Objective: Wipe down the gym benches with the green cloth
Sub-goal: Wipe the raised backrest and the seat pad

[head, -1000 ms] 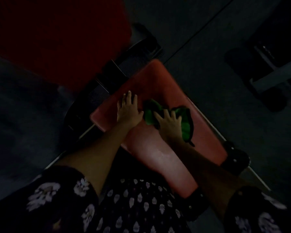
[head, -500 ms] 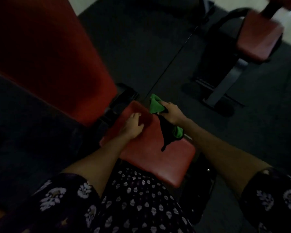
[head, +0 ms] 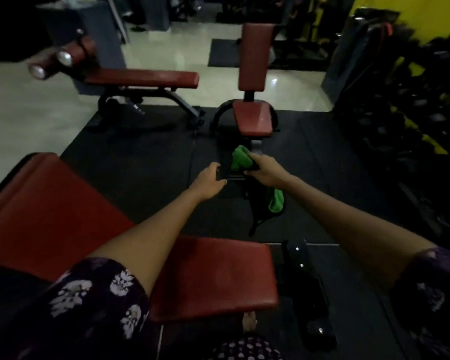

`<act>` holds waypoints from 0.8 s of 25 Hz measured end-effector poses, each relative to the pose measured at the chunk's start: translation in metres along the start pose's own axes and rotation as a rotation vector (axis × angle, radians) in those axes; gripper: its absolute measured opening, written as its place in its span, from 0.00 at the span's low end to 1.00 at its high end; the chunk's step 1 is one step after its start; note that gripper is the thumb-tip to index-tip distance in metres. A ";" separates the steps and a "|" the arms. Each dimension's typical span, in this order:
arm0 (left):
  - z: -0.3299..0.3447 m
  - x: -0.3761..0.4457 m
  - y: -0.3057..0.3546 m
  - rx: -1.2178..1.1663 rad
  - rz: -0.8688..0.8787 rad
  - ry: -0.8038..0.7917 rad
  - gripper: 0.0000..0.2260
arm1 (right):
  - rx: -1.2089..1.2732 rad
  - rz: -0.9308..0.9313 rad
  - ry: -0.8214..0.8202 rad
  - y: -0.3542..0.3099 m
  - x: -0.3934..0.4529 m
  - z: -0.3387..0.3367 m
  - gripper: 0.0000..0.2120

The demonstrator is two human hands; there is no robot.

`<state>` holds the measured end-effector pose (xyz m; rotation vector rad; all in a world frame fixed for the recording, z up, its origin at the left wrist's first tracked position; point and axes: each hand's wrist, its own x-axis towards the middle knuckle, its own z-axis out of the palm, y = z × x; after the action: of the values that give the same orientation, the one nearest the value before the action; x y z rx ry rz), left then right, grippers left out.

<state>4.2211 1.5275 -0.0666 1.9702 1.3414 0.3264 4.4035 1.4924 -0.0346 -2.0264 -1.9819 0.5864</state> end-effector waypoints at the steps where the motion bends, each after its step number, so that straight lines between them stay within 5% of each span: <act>1: -0.002 -0.002 0.013 0.013 0.040 -0.010 0.24 | -0.004 0.017 0.036 0.000 -0.016 -0.012 0.25; 5: 0.008 -0.006 0.069 0.044 0.196 -0.043 0.22 | -0.015 0.144 0.205 0.016 -0.082 -0.054 0.24; 20: 0.194 -0.044 0.297 0.176 0.598 -0.373 0.26 | 0.100 0.629 0.404 0.193 -0.321 -0.140 0.23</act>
<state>4.5216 1.3477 0.0060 2.4097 0.5456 0.1030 4.6397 1.1785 0.0398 -2.4556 -1.0616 0.3346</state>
